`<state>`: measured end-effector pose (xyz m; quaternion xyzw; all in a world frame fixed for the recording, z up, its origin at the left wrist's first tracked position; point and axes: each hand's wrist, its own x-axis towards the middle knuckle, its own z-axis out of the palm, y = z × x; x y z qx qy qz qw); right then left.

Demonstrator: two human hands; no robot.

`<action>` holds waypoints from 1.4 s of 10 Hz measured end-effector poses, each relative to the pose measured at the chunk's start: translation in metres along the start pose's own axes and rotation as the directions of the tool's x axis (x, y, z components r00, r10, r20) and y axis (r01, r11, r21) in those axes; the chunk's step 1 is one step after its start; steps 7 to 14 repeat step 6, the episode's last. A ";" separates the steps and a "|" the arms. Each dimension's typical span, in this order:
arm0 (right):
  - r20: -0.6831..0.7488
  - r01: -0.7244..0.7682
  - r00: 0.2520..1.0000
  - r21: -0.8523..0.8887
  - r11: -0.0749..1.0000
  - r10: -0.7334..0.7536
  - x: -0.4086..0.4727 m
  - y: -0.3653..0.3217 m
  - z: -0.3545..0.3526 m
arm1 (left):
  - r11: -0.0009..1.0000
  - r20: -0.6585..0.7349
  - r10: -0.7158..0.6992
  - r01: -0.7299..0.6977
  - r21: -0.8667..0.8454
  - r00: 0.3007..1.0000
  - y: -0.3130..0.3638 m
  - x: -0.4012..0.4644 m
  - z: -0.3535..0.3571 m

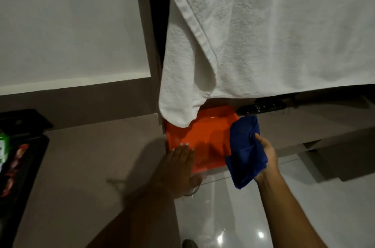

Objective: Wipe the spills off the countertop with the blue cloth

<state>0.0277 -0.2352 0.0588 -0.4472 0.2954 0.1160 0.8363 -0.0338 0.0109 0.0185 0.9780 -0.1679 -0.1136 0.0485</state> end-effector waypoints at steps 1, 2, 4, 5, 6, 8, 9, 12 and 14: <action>-0.011 0.048 0.999 -0.213 0.976 -0.052 0.056 -0.030 0.025 | 0.997 0.049 -0.077 0.078 0.000 0.996 -0.004 0.034 0.012; 0.125 0.270 0.961 -0.611 0.744 -0.246 0.089 -0.023 0.054 | 0.988 0.094 -0.150 0.152 -0.014 0.984 -0.006 0.047 0.023; 0.397 0.341 0.915 -0.857 -0.386 -0.073 0.138 0.066 0.037 | 0.978 0.135 -0.195 0.202 -0.047 0.972 -0.006 0.052 0.032; 0.406 0.319 0.906 -0.842 -0.435 -0.121 0.145 0.078 0.030 | 0.976 0.151 -0.197 0.209 -0.063 0.969 -0.008 0.055 0.033; 0.400 0.337 0.909 -0.874 -0.351 -0.122 0.144 0.069 0.034 | 0.983 0.133 -0.180 0.183 -0.012 0.975 -0.008 0.052 0.032; 0.400 0.337 0.909 -0.874 -0.351 -0.122 0.144 0.069 0.034 | 0.983 0.133 -0.180 0.183 -0.012 0.975 -0.008 0.052 0.032; 0.400 0.337 0.909 -0.874 -0.351 -0.122 0.144 0.069 0.034 | 0.983 0.133 -0.180 0.183 -0.012 0.975 -0.008 0.052 0.032; 0.400 0.337 0.909 -0.874 -0.351 -0.122 0.144 0.069 0.034 | 0.983 0.133 -0.180 0.183 -0.012 0.975 -0.008 0.052 0.032; 0.400 0.337 0.909 -0.874 -0.351 -0.122 0.144 0.069 0.034 | 0.983 0.133 -0.180 0.183 -0.012 0.975 -0.008 0.052 0.032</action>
